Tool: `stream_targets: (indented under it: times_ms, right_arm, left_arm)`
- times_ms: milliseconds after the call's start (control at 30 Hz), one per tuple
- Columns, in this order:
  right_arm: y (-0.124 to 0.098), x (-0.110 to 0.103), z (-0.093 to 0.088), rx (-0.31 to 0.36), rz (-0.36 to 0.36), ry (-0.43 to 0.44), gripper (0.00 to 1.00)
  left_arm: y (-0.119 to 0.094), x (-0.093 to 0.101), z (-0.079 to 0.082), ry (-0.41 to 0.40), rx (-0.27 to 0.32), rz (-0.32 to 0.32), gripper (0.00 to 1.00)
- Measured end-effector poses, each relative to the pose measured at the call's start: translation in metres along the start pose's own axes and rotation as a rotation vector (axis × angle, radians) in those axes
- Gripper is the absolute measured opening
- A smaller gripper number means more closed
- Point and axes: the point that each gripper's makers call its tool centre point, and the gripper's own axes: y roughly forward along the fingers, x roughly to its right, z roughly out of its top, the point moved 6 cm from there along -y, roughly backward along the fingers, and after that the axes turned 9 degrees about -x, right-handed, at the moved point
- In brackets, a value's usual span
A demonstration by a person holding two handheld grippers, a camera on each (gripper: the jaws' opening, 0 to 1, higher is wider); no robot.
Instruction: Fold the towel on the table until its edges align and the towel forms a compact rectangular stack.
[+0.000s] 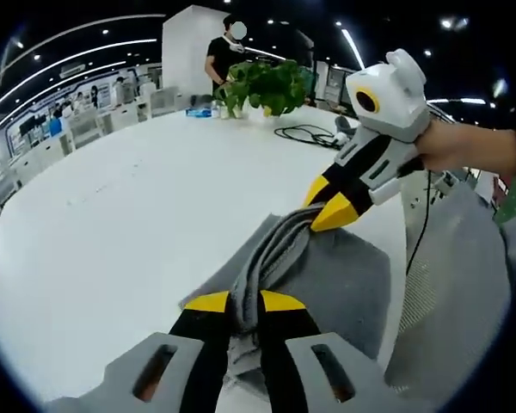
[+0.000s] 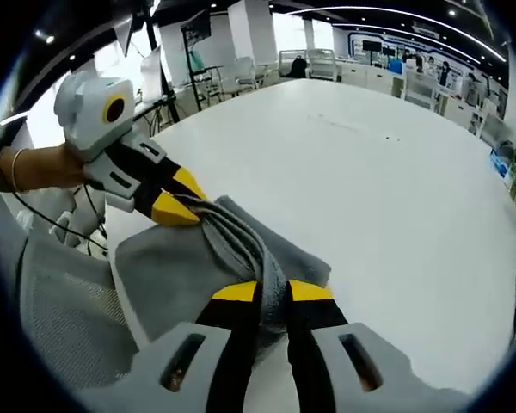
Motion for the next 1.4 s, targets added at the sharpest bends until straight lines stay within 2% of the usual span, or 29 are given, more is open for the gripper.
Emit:
stream_targets:
  times_ms: [267,600,633,700,800,933,1000,1133,1400]
  right_arm:
    - [0.01,0.005,-0.001,-0.012,-0.001,0.011,0.11]
    - [0.019,0.01,-0.005,-0.024,-0.01,0.022,0.12]
    - [0.021,0.01,-0.006,-0.023,-0.009,0.023,0.12]
    - [0.024,0.011,-0.009,-0.03,-0.011,0.059,0.12]
    - [0.028,0.013,-0.011,-0.02,-0.012,0.098,0.11]
    - [0.03,0.013,-0.012,-0.012,-0.009,0.107,0.11]
    - [0.031,0.013,-0.014,0.001,-0.005,0.104,0.11]
    - [0.031,0.013,-0.016,0.037,-0.001,0.152,0.11]
    - [0.031,0.006,-0.018,0.089,-0.071,0.167,0.11]
  left_arm:
    - [0.011,-0.007,-0.009,-0.076,-0.006,-0.007,0.13]
    - [0.02,-0.007,-0.013,-0.086,-0.025,-0.013,0.12]
    - [0.022,-0.006,-0.015,-0.092,-0.045,-0.019,0.11]
    - [0.026,-0.007,-0.015,-0.106,-0.053,-0.022,0.1]
    - [0.029,-0.007,-0.014,-0.105,-0.069,-0.024,0.1]
    - [0.028,-0.008,-0.014,-0.113,-0.081,-0.034,0.1]
    - [0.028,-0.008,-0.015,-0.112,-0.082,-0.032,0.1]
    - [0.029,-0.008,-0.015,-0.117,-0.08,-0.032,0.1]
    - [0.029,-0.008,-0.017,-0.138,-0.056,-0.037,0.1]
